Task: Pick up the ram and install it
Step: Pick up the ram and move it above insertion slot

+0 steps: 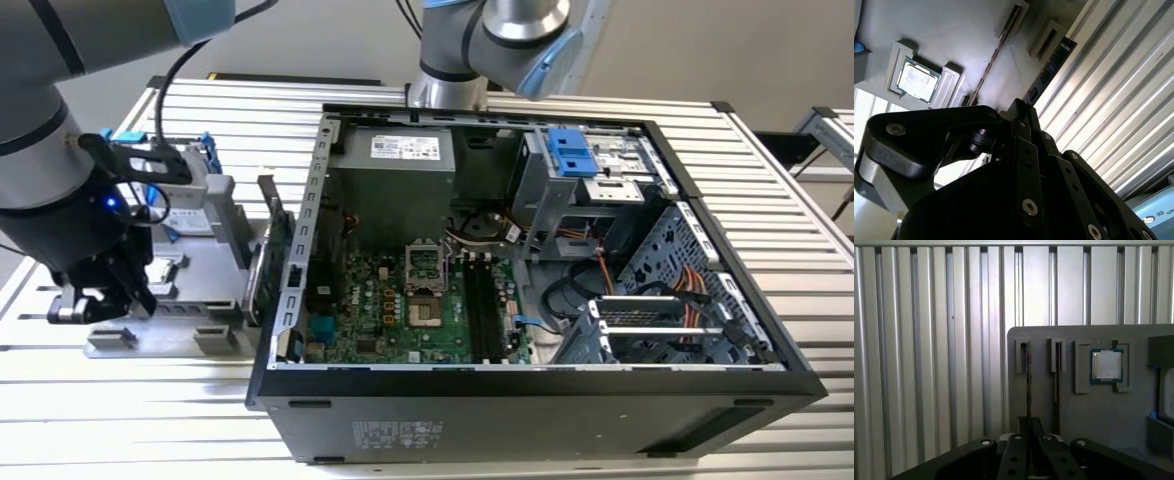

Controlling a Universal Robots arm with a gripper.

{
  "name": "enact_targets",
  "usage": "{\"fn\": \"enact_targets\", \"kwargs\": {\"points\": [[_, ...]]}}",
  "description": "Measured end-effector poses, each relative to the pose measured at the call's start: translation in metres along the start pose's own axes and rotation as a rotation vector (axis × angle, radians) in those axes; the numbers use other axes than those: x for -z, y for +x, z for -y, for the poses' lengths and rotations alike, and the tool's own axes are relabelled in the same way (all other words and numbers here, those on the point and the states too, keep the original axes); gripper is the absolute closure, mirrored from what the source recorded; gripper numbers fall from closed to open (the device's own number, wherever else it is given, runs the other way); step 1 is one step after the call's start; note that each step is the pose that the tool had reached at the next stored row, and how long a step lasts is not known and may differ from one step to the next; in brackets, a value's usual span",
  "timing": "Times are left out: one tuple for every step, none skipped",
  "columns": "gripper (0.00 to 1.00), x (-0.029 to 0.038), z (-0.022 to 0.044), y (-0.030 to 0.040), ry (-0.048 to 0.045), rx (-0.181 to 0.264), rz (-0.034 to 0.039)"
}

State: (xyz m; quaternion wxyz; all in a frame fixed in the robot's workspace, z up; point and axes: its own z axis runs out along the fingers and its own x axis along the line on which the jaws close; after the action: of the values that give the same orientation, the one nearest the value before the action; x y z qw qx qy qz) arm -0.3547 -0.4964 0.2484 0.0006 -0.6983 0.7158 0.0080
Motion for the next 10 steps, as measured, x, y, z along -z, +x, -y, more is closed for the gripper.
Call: {"fn": "enact_targets", "kwargs": {"points": [[1.0,0.0009,-0.0001,0.0,0.0001,0.0,0.0001],[1.0,0.0017,-0.0001,-0.0001,0.0001,0.0,0.0],[1.0,0.0025,-0.0001,-0.0001,0.0,0.0,0.0],[1.0,0.0034,-0.0001,-0.0001,0.0,0.0,0.0],[1.0,0.0042,-0.0001,-0.0001,0.0,0.0,0.0],[1.0,0.005,-0.0001,-0.0001,0.0001,0.0,0.0],[1.0,0.0059,-0.0001,-0.0001,0.0001,0.0,0.0],[1.0,0.0069,-0.0001,-0.0001,0.0,0.0,0.0],[1.0,0.0076,-0.0001,-0.0001,0.0,0.0,0.0],[1.0,0.0084,-0.0001,-0.0001,0.0,0.0,0.0]]}}
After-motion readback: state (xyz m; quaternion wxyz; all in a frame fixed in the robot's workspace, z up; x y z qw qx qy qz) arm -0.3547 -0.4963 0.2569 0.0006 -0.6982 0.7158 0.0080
